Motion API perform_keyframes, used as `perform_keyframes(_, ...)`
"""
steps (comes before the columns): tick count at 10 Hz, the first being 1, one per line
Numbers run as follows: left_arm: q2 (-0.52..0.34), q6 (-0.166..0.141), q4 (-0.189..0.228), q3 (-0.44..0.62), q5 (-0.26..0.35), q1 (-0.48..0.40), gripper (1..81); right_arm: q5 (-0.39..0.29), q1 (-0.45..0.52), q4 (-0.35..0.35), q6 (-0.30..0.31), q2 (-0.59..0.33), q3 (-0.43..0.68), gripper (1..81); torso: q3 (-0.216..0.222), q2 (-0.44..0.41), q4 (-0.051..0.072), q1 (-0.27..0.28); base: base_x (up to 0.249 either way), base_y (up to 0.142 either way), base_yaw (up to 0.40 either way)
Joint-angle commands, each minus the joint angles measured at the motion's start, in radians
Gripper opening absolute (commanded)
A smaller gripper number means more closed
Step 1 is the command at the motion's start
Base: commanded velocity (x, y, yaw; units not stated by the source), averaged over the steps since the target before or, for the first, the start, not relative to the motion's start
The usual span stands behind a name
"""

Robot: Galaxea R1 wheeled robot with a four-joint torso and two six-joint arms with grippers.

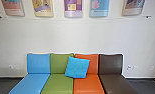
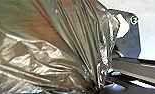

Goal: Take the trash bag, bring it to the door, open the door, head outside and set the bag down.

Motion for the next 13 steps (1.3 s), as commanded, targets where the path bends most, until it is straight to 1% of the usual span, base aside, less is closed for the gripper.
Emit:
perform_keyframes(1,-0.002,0.003,0.001,-0.004,0.071,-0.05,1.0,-0.063,0.047,-0.008,-0.004,0.01,0.011,81.1,0.0,0.0,0.0,0.0,0.0,0.0,0.0)
perform_keyframes(2,-0.002,0.003,0.001,-0.005,0.071,-0.05,1.0,-0.063,0.047,-0.008,-0.004,0.011,0.011,81.1,0.0,0.0,0.0,0.0,0.0,0.0,0.0)
perform_keyframes(6,-0.004,0.003,-0.001,-0.005,0.071,-0.05,1.0,-0.063,0.048,-0.008,-0.004,0.01,0.011,81.1,0.0,0.0,0.0,0.0,0.0,0.0,-0.163)
perform_keyframes(13,-0.002,0.003,0.001,-0.005,0.071,-0.05,1.0,-0.063,0.044,-0.008,-0.004,0.012,0.009,81.1,0.0,0.0,0.0,-0.001,0.0,0.0,-0.298)
